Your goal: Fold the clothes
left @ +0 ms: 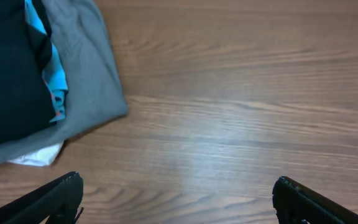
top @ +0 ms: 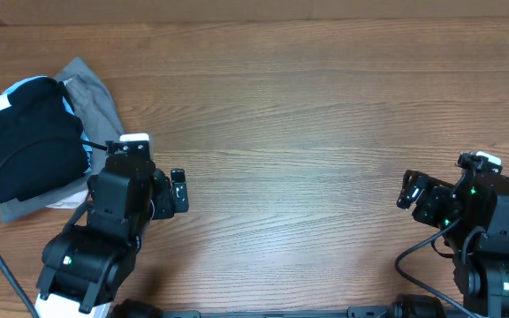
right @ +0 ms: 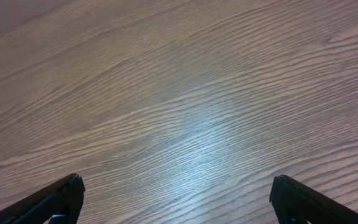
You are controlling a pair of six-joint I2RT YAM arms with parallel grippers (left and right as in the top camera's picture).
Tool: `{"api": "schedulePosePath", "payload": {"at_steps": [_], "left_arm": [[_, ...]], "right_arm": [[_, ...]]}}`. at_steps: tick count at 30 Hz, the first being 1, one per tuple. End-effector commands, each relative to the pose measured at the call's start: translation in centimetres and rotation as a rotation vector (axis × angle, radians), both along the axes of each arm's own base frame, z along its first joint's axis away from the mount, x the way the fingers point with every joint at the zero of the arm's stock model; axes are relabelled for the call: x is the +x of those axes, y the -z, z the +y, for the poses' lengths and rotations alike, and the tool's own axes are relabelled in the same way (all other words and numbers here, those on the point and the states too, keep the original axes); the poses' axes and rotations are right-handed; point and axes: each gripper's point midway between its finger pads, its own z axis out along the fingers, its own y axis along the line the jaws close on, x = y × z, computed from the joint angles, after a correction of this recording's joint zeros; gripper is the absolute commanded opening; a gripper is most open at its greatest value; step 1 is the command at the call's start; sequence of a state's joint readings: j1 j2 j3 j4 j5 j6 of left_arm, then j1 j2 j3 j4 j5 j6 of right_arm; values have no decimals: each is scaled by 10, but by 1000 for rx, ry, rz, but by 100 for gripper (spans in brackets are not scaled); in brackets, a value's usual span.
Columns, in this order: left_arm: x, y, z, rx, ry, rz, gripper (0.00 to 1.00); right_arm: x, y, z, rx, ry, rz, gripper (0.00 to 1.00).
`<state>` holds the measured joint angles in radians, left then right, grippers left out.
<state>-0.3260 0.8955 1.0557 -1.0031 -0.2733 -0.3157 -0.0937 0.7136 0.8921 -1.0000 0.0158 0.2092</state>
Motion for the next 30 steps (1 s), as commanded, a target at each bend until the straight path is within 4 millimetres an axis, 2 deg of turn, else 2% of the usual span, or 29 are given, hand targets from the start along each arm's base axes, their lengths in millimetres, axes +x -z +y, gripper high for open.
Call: {"api": "schedulePosePath", "payload": {"at_steps": [1, 14, 19, 26, 30], "left_arm": [[4, 6, 2, 15, -23, 21, 100], [17, 38, -2, 59, -22, 146, 100], [21, 51, -4, 77, -22, 197, 100], [26, 71, -5, 105, -22, 274, 100], [28, 82, -6, 118, -21, 314, 100]], "right_arm": [[-1, 1, -3, -8, 16, 0, 100], [-1, 0, -3, -8, 16, -1, 100], [-5, -6, 0, -12, 5, -30, 100], [2, -52, 20, -103, -129, -353, 100], [6, -55, 30, -102, -161, -563, 100]]}}
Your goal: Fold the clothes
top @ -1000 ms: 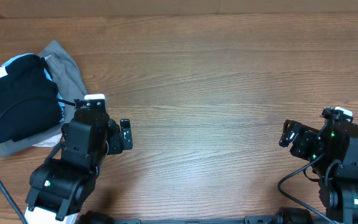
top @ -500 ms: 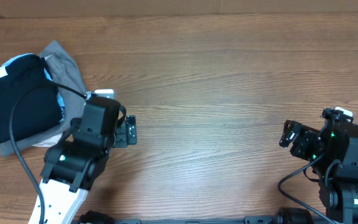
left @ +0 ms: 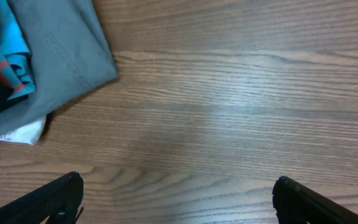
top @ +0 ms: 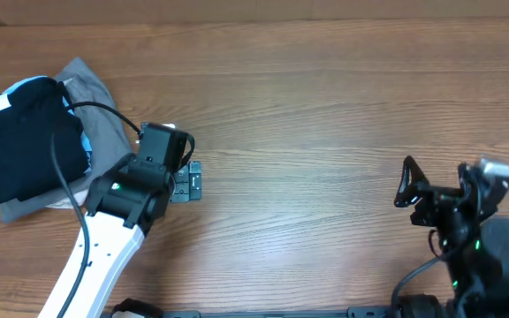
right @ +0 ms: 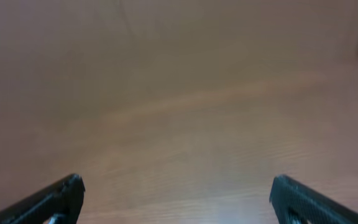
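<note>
A stack of folded clothes lies at the table's left edge: a black garment (top: 25,146) with a light blue collar on top, a grey garment (top: 100,102) under it, a bit of white cloth at the bottom. The left wrist view shows the grey garment (left: 55,56) and the white corner (left: 20,130) at its upper left. My left gripper (top: 186,181) is open over bare wood just right of the stack, nothing between its fingers. My right gripper (top: 406,187) is open at the right side, over bare table, holding nothing.
The wooden table (top: 307,115) fills the view; its far edge runs along the top. A black cable (top: 60,168) of the left arm loops over the clothes stack. The right wrist view is blurred and shows only wood.
My left arm has reached forward and to the right, its gripper now further from the table's front edge. The right arm has drawn back and lifted, its view now blurred. The clothes have not moved.
</note>
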You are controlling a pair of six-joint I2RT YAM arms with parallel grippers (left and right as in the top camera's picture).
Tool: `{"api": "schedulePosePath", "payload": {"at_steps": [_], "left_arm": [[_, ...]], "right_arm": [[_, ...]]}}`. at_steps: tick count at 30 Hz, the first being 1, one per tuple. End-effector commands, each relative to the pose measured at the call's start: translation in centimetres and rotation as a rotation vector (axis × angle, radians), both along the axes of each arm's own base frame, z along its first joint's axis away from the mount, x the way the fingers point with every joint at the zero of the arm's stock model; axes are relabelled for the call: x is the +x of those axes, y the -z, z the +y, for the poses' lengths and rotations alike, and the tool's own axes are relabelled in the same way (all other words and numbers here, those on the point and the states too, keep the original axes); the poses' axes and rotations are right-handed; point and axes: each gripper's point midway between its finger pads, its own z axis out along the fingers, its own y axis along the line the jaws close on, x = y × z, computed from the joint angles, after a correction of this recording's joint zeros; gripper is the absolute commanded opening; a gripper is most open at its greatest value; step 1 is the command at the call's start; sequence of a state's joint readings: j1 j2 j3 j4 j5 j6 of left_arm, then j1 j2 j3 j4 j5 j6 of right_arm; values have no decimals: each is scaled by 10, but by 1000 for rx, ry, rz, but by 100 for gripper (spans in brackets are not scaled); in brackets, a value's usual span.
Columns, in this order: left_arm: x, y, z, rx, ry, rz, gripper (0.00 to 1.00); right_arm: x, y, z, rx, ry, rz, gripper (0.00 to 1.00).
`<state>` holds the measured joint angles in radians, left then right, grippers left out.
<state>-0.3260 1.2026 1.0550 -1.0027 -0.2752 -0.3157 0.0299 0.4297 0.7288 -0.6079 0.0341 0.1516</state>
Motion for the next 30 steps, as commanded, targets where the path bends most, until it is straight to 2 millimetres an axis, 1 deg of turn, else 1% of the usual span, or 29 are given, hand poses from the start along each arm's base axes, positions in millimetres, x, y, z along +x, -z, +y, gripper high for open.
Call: {"api": "schedulePosePath", "payload": {"at_steps": [1, 4, 7, 8, 13, 15, 18, 21, 30], "left_arm": [[2, 10, 2, 24, -19, 30, 100], [4, 18, 2, 34, -18, 60, 100], [4, 25, 2, 44, -18, 88, 100], [5, 28, 1, 47, -18, 96, 100], [5, 38, 1, 60, -18, 135, 100], [6, 42, 1, 65, -18, 149, 100], [6, 47, 1, 71, -18, 165, 100], [6, 47, 1, 72, -18, 167, 100], [7, 47, 1, 70, -18, 163, 100]], "right_arm": [[-1, 20, 7, -25, -33, -105, 100], [-4, 29, 12, -16, -54, -232, 100], [-9, 40, 13, -10, -60, -297, 100], [-11, 44, 13, -10, -59, -310, 100], [-3, 69, 14, -39, -62, -278, 100], [1, 86, 14, -60, -65, -250, 100], [7, 125, 15, -61, -70, -171, 100], [7, 124, 23, -51, -117, -185, 100], [7, 123, 23, -52, -114, -186, 100]]}}
